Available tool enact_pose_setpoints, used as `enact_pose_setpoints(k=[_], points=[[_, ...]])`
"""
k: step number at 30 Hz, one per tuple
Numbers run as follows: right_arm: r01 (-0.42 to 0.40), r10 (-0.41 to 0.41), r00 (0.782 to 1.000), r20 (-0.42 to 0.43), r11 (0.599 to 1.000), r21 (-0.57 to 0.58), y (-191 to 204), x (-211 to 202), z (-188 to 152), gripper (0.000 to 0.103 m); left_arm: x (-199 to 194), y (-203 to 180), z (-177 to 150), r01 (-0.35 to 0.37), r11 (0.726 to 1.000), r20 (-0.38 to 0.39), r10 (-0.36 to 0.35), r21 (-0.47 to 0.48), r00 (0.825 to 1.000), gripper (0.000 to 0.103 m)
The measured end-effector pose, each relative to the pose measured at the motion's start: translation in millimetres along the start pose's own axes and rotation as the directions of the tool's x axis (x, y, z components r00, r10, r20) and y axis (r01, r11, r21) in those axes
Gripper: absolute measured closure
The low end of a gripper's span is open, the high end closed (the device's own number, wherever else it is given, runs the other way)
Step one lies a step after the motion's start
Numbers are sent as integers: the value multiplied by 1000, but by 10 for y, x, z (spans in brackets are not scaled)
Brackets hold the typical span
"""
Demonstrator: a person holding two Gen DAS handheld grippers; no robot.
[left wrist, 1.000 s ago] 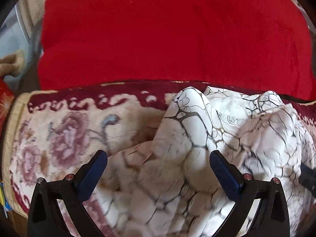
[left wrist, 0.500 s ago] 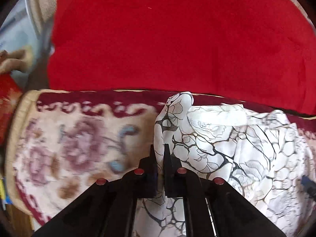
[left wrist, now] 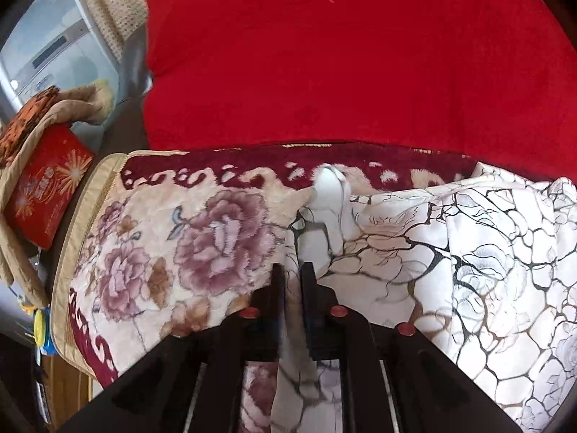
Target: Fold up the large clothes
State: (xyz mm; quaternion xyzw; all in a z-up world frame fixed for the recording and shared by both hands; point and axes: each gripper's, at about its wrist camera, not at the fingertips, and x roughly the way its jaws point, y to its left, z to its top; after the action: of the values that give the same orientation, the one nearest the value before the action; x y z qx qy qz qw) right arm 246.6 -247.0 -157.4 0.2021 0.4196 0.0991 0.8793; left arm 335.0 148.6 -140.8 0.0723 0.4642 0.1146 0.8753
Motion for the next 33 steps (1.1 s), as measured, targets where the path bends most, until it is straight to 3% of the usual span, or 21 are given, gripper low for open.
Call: enact_pose_setpoints(k=[1,2,3,5,7,11,17,22,27,33], points=[[16,-17,1000,-7,1000,-12,20,8,-7,45,-104,-5,-20,-15,1000,19,15,-13,1000,64],[41,-41,999,-9,999,-25,41,19,-17,45,-160,15,-50,-41,999,51,42,-20,998,45],[81,-81,997,-8,995,-50,78,36,-30,45,-250,-5,-93,-73,997,101,73,-12,992,42],[115,-115,993,-2,990,-84,132,45,-53,45,-409,-115,-204,-83,995,174,73,52,982,42],[119,-119,993,7,987,-103,184,19,-71,45,-492,-254,-315,-70,990,198,44,126,979,42],[172,-165,985,58,971,-167,312,-42,-100,45,-366,-442,-430,-77,978,140,49,195,989,42],[217,-200,975,97,952,-217,414,-73,-118,45,-5,-449,-443,-78,979,1,79,189,997,39],[242,-219,968,121,944,-226,424,-95,-108,45,83,-460,-396,-95,976,-23,101,198,995,37],[257,-231,963,136,939,-229,431,-133,-106,45,113,-362,-360,-81,987,-55,90,138,994,36],[268,-237,960,151,934,-235,441,-176,-101,45,-189,-167,-435,-43,996,-22,45,76,999,36]])
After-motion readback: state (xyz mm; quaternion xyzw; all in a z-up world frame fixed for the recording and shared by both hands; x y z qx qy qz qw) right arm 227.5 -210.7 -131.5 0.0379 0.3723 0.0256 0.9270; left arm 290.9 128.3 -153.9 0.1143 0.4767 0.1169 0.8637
